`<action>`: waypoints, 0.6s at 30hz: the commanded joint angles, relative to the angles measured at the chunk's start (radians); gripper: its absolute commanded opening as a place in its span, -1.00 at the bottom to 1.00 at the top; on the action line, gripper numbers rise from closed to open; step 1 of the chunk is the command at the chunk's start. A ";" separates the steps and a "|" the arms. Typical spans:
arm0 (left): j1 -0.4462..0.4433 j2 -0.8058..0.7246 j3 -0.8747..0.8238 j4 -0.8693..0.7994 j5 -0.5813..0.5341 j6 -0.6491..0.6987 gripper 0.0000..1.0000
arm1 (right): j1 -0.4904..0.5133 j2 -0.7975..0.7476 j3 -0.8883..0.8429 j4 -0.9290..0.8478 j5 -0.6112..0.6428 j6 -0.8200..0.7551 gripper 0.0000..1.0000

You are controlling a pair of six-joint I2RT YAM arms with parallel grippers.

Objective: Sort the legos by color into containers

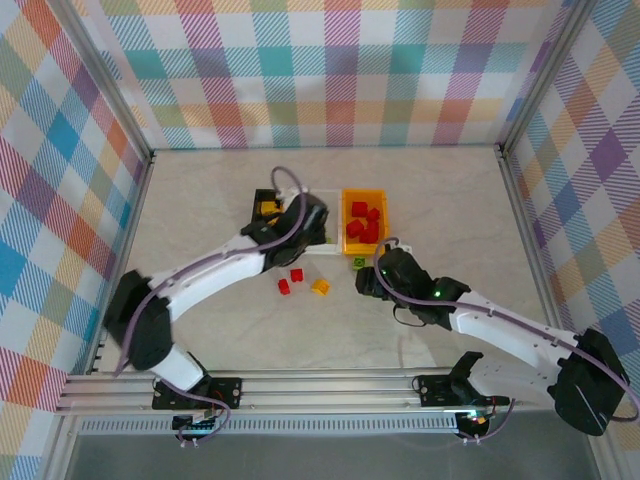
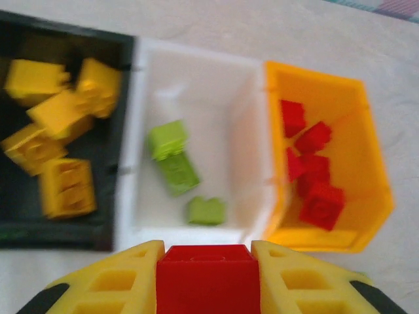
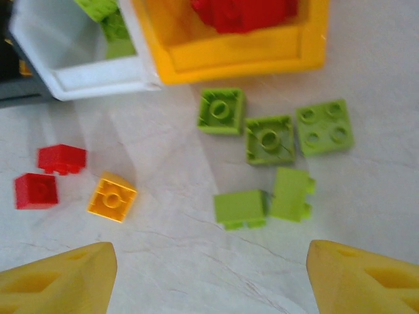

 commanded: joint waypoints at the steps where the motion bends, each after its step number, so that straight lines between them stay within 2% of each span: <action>1: -0.015 0.167 0.152 -0.039 0.072 0.035 -0.41 | 0.003 -0.043 -0.023 -0.073 0.035 0.054 0.54; 7: -0.036 0.429 0.493 -0.108 0.108 0.062 -0.41 | 0.001 -0.117 -0.071 -0.111 0.043 0.081 0.55; 11: -0.042 0.544 0.639 -0.172 0.109 0.063 -0.38 | 0.001 -0.130 -0.078 -0.123 0.031 0.078 0.57; 14: -0.042 0.580 0.687 -0.184 0.118 0.058 -0.14 | 0.001 -0.123 -0.072 -0.125 0.020 0.075 0.60; 18: -0.052 0.572 0.737 -0.186 0.138 0.058 0.34 | 0.001 -0.100 -0.067 -0.113 0.007 0.073 0.61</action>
